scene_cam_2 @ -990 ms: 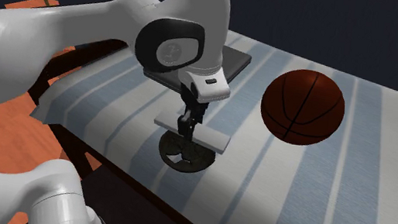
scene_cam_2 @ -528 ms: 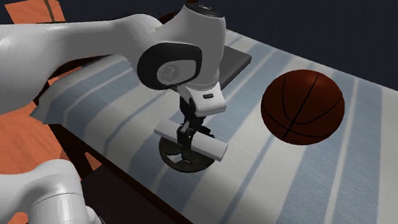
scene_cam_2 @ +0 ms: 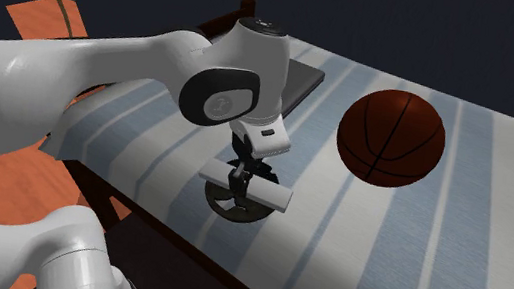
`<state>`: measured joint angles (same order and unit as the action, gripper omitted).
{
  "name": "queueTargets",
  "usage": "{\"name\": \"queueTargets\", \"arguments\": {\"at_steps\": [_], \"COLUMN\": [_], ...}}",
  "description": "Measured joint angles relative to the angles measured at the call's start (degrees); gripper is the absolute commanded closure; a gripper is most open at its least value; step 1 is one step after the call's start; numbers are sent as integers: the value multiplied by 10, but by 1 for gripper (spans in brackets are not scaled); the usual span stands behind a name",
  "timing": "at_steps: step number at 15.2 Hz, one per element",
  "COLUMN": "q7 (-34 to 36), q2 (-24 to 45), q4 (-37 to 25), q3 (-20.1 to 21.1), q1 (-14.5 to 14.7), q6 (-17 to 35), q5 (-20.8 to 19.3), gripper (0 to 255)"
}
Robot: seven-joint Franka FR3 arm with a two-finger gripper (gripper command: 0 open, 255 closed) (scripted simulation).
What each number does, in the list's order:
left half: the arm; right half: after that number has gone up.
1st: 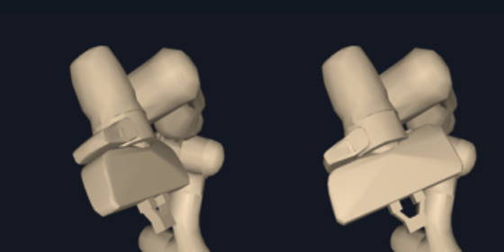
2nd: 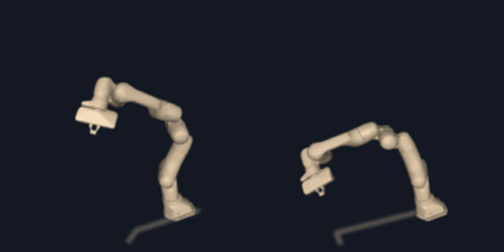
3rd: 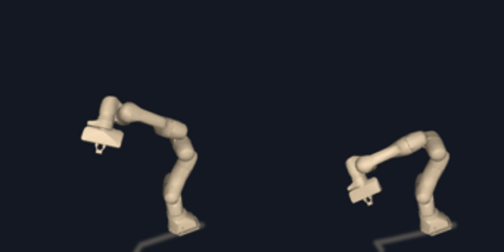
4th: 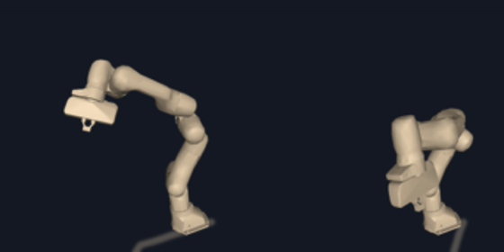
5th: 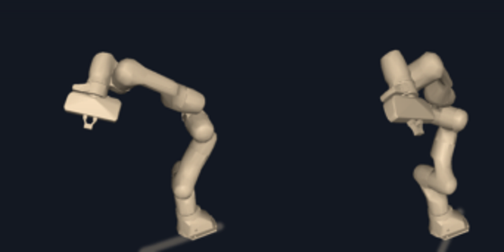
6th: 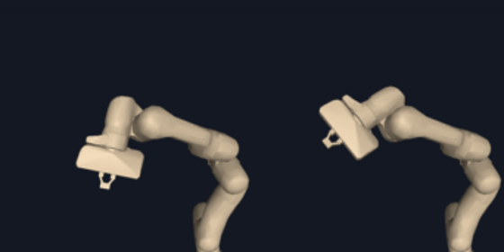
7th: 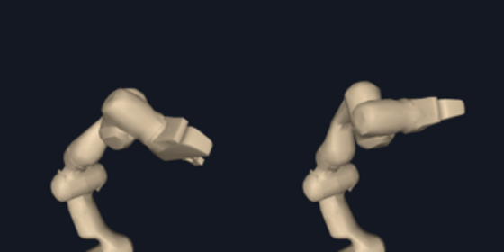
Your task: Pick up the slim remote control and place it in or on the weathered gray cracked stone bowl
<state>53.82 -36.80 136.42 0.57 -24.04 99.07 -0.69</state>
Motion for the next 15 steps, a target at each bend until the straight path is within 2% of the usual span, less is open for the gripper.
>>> {"name": "queueTargets", "arguments": {"at_steps": [1, 2, 8, 12, 15], "q7": [0, 0, 0, 0, 0], "q2": [0, 0, 0, 7, 9], "q4": [0, 0, 0, -63, -78], "q3": [0, 0, 0, 1, 1], "q1": [0, 0, 0, 0, 0], "q6": [0, 0, 0, -56, -68], "q5": [0, 0, 0, 0, 0], "gripper": [255, 0, 0, 0, 0]}}
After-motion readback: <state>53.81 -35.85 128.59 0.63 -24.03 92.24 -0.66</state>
